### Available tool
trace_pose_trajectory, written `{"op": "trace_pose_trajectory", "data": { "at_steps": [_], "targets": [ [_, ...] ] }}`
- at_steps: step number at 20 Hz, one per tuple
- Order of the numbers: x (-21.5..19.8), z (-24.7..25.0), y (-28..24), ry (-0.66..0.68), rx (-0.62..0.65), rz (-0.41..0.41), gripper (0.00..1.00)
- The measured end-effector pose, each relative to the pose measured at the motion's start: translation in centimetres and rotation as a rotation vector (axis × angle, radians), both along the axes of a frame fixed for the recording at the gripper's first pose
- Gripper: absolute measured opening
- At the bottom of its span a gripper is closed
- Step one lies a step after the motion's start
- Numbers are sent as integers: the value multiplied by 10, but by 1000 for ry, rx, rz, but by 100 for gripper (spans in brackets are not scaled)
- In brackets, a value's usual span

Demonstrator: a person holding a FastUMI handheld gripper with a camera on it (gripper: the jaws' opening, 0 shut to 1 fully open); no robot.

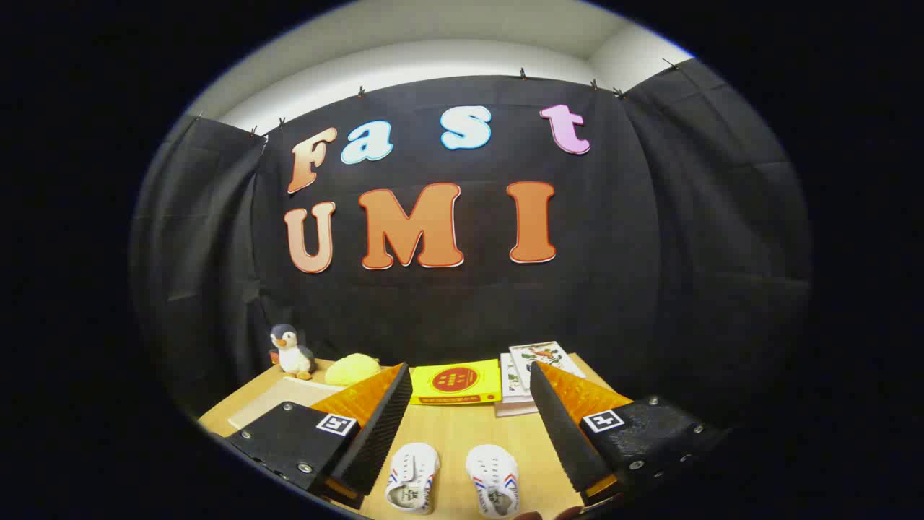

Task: Open the storage box then place both shoes into the box .Put the left shoe in first, then the right shoe, with the right side of both shoes facing outward in a uniform manner.

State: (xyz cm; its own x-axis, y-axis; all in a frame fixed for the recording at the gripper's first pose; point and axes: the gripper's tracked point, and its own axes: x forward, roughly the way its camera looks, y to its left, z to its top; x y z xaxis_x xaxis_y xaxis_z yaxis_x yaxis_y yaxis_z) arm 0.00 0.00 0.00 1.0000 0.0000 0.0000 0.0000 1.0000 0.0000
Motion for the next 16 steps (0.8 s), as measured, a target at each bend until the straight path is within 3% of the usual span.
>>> {"op": "trace_pose_trajectory", "data": {
  "at_steps": [5,16],
  "targets": [
    [3,-4,18,5,-124,-8,98],
    [10,-14,32,43,-117,41,98]
  ]
}}
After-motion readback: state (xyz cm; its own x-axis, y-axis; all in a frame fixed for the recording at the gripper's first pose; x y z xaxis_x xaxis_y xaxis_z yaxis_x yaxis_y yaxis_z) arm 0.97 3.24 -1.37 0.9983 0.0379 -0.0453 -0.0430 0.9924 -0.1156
